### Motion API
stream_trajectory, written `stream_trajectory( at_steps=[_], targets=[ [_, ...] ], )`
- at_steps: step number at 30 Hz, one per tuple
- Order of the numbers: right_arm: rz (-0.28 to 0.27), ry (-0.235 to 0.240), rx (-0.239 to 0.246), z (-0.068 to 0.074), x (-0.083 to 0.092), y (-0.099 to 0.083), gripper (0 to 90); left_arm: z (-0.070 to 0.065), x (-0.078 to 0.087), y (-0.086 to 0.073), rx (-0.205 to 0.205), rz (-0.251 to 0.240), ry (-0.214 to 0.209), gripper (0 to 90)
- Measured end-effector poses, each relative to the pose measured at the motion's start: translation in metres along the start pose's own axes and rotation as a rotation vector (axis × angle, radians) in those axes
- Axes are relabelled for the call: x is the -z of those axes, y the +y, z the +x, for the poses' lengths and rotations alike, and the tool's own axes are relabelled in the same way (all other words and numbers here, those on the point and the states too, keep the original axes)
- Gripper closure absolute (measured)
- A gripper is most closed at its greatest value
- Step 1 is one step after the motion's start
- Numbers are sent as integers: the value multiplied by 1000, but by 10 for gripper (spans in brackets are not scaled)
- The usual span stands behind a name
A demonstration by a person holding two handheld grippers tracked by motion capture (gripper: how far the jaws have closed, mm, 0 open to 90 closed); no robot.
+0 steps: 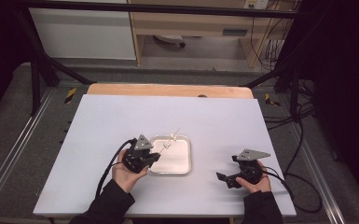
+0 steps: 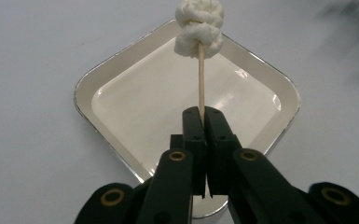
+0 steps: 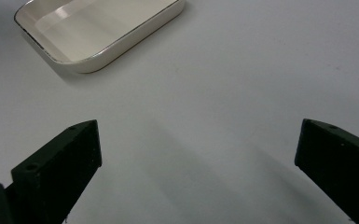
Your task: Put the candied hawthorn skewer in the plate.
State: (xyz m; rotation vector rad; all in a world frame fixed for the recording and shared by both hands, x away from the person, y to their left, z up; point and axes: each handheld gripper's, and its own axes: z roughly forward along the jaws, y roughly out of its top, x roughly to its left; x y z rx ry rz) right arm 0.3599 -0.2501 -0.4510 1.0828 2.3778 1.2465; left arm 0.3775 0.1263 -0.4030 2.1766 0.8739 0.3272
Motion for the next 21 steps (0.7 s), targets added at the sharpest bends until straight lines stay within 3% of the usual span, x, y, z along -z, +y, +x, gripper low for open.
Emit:
stream_trajectory(
  at_steps=[9,21],
  targets=[
    [2,0,-3,0,0,0,13,-2,-20,-3,17,63,23,882],
    [4,1,-5,0,-1,0,13,-4,-32,-10,32,128,36,882]
  ],
)
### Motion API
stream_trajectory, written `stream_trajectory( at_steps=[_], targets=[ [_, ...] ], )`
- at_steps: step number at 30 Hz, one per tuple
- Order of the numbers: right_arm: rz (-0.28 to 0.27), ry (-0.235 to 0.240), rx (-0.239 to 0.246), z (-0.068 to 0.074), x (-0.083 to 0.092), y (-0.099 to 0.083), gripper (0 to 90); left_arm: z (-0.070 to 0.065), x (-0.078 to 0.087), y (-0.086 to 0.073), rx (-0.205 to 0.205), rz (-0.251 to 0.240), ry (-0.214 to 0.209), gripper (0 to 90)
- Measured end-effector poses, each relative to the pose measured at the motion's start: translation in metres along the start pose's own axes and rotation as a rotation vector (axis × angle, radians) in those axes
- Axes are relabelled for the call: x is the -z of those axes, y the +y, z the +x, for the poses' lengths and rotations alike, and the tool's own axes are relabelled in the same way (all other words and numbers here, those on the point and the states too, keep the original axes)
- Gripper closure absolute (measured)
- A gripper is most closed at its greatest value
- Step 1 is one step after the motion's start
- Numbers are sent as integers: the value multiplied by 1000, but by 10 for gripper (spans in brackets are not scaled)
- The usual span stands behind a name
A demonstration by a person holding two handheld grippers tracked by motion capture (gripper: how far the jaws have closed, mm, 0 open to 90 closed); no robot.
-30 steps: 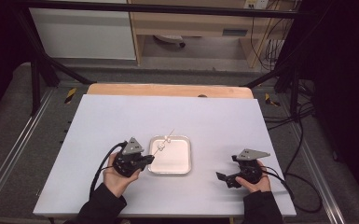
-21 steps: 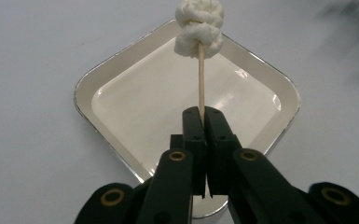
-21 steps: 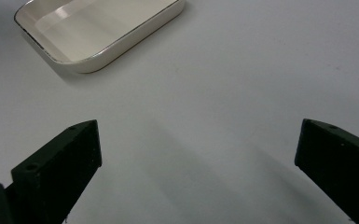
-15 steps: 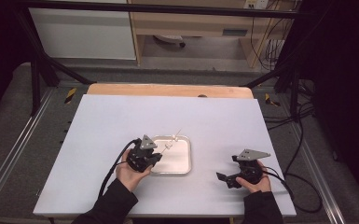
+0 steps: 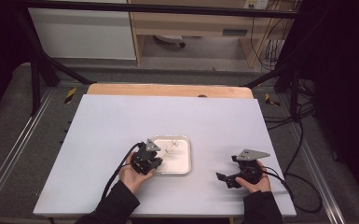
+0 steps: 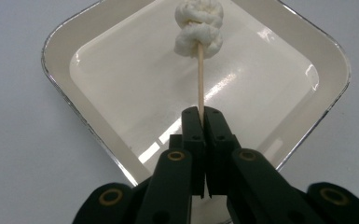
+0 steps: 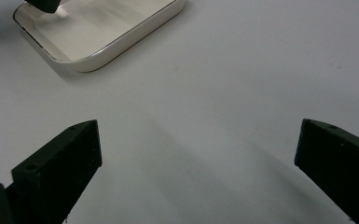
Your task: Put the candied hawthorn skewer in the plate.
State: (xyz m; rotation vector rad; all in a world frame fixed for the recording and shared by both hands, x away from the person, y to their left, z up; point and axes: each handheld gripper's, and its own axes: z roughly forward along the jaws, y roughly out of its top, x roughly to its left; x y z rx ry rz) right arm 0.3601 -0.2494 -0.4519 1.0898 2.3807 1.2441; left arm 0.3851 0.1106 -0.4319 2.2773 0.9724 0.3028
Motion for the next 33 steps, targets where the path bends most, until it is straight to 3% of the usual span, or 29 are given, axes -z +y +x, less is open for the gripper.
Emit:
stream_trajectory(
  at_steps=[18,26,33],
  targets=[
    [-3,1,-3,1,0,0,13,-3,-5,-2,-8,20,11,865],
    [-2,1,-5,1,0,0,13,0,6,-1,-29,3,-18,757],
    [-2,0,-3,0,0,0,12,4,17,-2,-49,-10,-45,590]
  ],
)
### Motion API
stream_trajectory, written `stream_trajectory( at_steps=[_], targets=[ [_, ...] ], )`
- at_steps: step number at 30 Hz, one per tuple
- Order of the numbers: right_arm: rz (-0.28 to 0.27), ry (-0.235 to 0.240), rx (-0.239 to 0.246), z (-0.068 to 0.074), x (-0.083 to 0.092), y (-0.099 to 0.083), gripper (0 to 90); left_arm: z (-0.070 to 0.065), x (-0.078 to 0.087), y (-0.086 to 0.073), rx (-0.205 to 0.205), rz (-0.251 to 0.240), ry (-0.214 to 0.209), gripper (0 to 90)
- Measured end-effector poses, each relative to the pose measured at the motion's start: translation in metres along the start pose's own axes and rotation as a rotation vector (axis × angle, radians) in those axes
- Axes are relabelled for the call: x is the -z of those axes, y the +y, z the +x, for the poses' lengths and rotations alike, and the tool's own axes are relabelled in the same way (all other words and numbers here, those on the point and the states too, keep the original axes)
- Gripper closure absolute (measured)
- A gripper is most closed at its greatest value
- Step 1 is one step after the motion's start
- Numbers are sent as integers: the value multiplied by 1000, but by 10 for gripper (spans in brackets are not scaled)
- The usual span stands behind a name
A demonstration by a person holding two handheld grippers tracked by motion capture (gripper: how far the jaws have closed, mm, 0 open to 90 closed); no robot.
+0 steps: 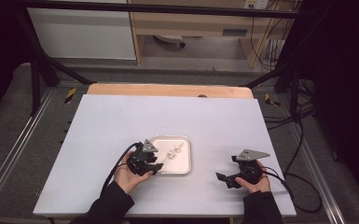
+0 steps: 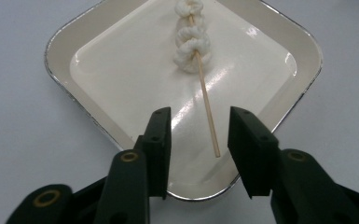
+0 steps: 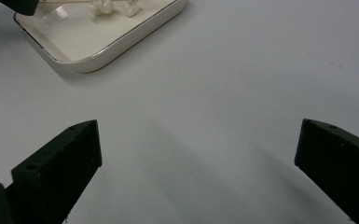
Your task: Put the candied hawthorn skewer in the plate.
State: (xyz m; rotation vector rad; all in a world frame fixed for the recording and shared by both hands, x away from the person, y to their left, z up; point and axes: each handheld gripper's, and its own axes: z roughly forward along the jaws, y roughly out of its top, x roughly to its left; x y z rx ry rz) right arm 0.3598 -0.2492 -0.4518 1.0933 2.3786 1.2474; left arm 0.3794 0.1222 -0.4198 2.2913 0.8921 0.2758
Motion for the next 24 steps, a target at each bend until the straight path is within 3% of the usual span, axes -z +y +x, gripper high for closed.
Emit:
stream_trajectory(
  at_steps=[5,14,24],
  targets=[
    [0,0,-2,0,1,0,12,3,11,-1,-19,-16,-22,454],
    [-2,0,-5,0,1,0,11,12,31,-12,-59,-27,-11,252],
    [0,-2,-10,0,1,0,8,33,49,-45,-18,-56,20,125]
  ],
)
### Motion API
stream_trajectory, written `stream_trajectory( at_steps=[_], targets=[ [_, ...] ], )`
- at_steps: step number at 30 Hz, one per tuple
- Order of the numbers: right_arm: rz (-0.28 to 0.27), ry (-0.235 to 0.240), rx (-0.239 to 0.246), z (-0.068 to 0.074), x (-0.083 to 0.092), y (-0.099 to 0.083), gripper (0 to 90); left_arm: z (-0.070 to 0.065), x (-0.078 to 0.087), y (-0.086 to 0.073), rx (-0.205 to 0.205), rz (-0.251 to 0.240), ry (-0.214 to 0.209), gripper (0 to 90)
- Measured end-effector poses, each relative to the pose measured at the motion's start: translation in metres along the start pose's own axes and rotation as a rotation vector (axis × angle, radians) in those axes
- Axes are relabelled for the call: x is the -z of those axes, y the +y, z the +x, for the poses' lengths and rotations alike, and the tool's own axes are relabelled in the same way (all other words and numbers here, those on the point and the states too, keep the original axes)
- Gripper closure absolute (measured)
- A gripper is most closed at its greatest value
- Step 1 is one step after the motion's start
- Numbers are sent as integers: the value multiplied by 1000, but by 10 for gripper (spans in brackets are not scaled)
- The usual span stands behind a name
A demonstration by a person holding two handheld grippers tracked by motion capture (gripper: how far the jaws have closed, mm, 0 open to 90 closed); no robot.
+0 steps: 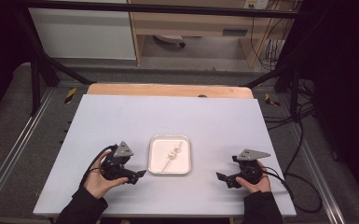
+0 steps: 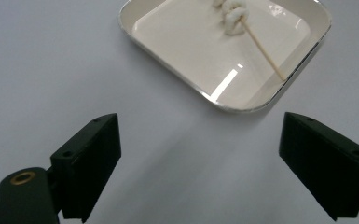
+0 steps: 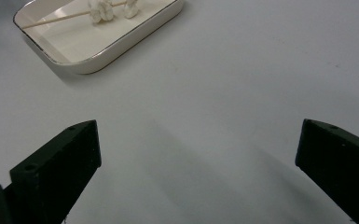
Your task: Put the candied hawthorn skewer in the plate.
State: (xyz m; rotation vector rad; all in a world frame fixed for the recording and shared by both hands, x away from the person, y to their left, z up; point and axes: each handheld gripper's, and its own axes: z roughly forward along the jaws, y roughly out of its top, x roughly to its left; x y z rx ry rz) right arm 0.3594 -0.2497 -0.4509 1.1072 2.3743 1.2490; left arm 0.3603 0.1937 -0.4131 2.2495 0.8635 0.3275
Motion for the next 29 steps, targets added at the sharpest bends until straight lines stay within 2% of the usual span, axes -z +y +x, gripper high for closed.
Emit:
stream_trajectory(
  at_steps=[8,17,22,29],
  targets=[
    [6,2,2,0,-1,0,8,19,13,-35,63,-43,29,114],
    [18,5,-2,2,-2,-2,7,34,17,-67,111,-74,48,107],
    [20,9,4,2,-2,-2,8,38,20,-74,126,-83,46,96],
    [32,12,5,3,-3,-3,7,38,21,-75,121,-79,49,93]
  ],
)
